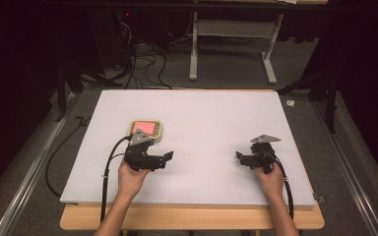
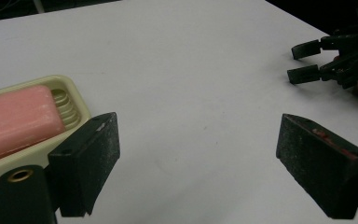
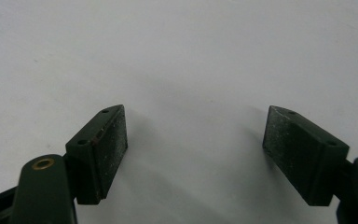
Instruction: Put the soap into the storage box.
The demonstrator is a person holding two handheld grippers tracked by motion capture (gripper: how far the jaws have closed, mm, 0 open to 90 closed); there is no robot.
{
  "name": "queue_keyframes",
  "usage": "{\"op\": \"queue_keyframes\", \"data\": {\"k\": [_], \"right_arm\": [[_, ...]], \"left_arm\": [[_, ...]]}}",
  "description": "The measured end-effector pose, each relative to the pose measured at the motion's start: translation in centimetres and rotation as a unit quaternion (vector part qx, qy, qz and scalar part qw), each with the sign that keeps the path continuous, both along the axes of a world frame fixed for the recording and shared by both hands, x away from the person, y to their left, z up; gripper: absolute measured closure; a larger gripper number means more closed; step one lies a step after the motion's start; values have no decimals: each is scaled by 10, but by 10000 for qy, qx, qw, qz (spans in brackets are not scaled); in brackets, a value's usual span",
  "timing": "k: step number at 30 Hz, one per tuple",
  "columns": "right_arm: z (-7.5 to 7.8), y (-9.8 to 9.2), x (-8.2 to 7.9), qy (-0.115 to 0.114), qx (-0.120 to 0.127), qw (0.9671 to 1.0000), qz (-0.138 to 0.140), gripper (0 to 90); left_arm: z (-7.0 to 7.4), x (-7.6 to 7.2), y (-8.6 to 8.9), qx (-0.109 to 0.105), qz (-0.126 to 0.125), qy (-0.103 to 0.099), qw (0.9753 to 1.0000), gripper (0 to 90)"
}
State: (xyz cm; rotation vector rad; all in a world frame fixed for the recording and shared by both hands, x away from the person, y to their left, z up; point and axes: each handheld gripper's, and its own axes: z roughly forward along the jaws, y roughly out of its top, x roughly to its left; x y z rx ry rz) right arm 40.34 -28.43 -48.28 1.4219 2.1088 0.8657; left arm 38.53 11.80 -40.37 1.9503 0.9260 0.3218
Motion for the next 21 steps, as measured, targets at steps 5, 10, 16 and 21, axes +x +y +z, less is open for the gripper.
{"op": "queue_keyframes", "data": {"k": [5,10,16,21], "right_arm": [[0,0,0,0,0,10000,-1,224],[0,0,0,0,0,10000,-1,224],[0,0,0,0,-1,10000,0,224],[0,0,0,1,-1,10000,-1,224]], "left_arm": [[-2,-5,-3,127,-56,-29,9999,141],[-4,-10,-6,206,-95,-61,9997,141],[-4,-14,-10,289,-180,-101,9994,141],[-6,-17,-11,283,-186,-82,9994,141]]}}
